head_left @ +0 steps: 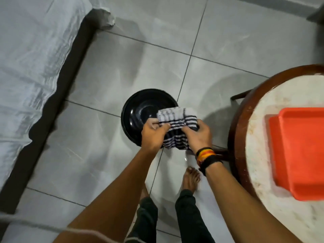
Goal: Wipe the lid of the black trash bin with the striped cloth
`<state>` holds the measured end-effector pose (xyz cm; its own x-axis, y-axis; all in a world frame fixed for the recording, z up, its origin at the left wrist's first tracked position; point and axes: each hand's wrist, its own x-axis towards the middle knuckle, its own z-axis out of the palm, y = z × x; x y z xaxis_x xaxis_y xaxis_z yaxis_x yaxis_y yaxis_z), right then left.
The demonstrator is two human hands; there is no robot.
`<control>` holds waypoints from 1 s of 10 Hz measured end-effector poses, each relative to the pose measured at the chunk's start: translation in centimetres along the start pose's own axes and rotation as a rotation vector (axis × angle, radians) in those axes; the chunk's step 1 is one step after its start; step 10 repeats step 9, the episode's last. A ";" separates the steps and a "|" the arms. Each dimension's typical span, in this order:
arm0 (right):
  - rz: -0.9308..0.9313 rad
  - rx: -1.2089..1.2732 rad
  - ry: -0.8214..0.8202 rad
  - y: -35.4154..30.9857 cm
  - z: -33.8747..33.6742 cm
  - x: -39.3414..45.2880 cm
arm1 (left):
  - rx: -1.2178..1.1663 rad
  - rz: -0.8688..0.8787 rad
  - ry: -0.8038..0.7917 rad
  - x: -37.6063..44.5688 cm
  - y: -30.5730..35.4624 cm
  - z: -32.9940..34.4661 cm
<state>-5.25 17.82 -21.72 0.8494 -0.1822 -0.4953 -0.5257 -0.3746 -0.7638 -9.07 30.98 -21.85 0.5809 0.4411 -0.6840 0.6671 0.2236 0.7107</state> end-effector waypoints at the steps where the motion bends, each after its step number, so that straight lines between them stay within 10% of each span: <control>1: -0.052 0.069 0.079 -2.1 -9.1 -1.7 | 0.001 0.050 -0.156 -5.6 3.9 4.5; 5: 0.040 -0.085 0.424 -0.7 -32.6 2.2 | 0.384 0.201 -0.306 -17.6 7.8 26.7; 7: 0.059 -0.255 0.185 1.7 -35.1 3.8 | 0.573 0.197 -0.296 -18.8 6.2 29.2; 9: -0.141 -0.636 0.311 2.4 -34.1 1.3 | 0.827 0.756 -0.238 -19.9 8.1 27.8; 10: -0.141 -0.636 0.311 2.4 -34.1 1.3 | 0.827 0.756 -0.238 -19.9 8.1 27.8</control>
